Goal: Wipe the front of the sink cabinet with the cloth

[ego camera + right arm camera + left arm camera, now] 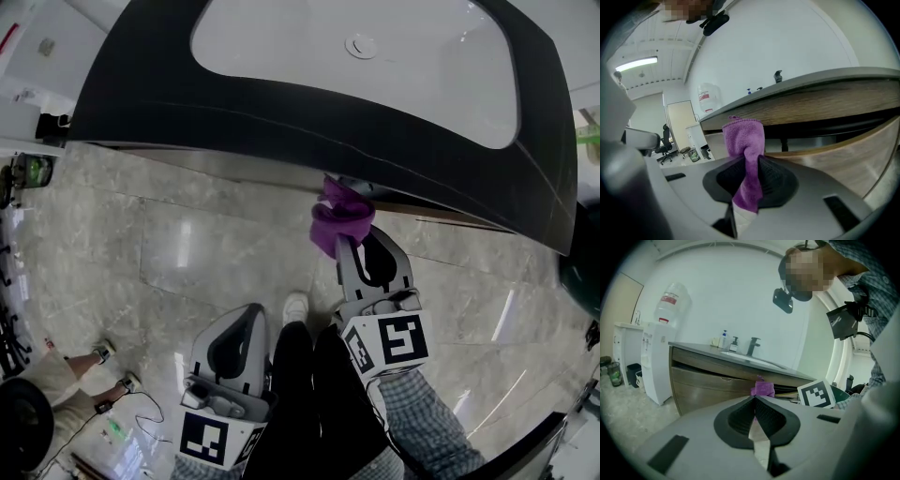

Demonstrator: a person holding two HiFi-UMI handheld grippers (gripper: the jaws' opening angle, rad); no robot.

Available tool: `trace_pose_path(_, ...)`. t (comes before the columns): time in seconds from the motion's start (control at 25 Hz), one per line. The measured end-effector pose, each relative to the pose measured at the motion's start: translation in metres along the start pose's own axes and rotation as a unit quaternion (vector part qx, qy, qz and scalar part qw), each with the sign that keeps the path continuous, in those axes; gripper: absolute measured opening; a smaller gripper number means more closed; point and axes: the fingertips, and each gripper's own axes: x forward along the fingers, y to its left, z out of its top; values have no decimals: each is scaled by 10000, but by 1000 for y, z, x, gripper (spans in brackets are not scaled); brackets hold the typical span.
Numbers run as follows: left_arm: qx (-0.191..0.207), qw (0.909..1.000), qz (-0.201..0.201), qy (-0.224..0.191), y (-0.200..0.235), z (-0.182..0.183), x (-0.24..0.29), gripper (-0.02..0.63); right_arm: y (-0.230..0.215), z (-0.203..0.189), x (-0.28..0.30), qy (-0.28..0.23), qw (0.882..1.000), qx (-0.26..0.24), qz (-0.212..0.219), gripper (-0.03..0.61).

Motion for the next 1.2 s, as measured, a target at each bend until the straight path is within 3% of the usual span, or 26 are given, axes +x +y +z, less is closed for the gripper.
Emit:
trace_pose_path(0.28,78,9998,-167,80,-18,-8,16,11,-32,1,-3,-38,9995,107,-296,75)
trace_pose_path(0.48,-112,9991,-411,79,-41,-10,34,11,-57,1,-16,-119,9988,133,-454,74)
trace_pose_path(1.2,217,9935,-1075,317,-124,-21,82,11,-173,5,-85,-324,9910,-85,-1296,75)
